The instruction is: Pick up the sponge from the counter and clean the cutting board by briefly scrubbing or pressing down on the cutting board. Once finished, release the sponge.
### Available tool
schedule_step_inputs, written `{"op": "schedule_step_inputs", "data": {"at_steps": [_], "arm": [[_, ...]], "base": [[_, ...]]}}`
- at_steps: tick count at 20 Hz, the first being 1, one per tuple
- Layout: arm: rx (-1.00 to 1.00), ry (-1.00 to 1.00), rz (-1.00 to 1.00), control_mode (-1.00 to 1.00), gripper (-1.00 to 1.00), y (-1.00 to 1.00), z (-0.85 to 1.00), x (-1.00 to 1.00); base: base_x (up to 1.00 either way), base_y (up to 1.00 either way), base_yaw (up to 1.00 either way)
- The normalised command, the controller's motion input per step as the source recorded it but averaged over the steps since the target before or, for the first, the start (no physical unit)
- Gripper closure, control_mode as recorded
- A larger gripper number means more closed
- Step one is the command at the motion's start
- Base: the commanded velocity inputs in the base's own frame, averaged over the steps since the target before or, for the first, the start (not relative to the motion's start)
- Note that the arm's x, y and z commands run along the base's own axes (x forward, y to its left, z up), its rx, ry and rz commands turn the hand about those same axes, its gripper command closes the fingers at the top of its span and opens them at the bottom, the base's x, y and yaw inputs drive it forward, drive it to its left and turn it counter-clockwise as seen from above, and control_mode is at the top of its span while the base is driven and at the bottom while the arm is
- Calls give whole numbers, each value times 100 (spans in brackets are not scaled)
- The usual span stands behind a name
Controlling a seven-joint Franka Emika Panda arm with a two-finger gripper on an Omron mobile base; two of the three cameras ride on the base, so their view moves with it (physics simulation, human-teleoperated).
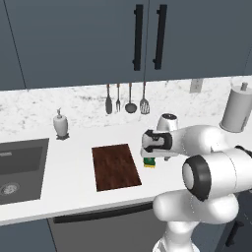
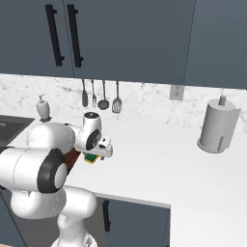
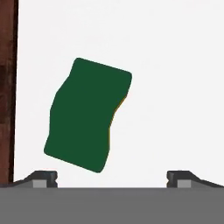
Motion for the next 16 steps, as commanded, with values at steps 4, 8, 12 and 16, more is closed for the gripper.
{"op": "schedule_step_inputs", "data": {"at_steps": [4,8,12,16], "arm": [[0,7,0,-100,-100,0,-40,44],[0,4,-2,-100,-100,0,-24,27],[2,0,-7,-100,-100,1,0,16],[6,0,-7,-100,-100,1,0,8]], "base": [[0,0,0],[0,0,0],[0,0,0],[0,0,0]]}}
